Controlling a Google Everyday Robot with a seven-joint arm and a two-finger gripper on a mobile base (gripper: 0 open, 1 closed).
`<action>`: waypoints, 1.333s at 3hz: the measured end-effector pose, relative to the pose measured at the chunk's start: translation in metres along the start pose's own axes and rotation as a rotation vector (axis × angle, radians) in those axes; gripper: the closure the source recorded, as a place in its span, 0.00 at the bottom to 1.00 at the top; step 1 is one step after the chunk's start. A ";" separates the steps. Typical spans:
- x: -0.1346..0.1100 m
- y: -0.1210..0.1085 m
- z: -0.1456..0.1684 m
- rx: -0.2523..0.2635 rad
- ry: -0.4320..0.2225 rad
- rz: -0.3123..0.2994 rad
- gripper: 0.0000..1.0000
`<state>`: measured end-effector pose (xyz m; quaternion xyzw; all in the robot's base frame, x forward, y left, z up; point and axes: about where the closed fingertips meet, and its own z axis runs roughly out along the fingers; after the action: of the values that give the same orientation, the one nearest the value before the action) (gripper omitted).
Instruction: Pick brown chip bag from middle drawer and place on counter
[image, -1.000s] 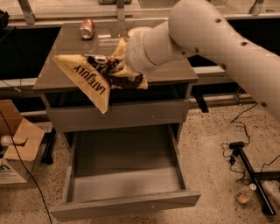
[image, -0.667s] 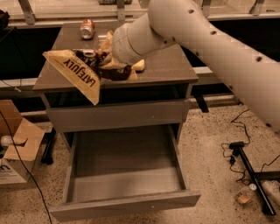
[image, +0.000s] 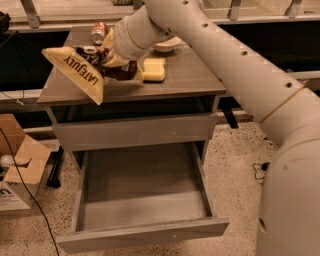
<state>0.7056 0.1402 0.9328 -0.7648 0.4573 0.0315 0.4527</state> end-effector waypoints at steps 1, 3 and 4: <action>0.011 -0.024 0.027 0.003 0.004 0.015 0.83; 0.024 -0.055 0.056 0.028 -0.006 0.046 0.36; 0.024 -0.055 0.056 0.028 -0.006 0.046 0.12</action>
Offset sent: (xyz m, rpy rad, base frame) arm 0.1136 0.0447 -0.0130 0.0523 0.0317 -0.0590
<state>0.7801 0.1734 0.9254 -0.7476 0.4740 0.0378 0.4637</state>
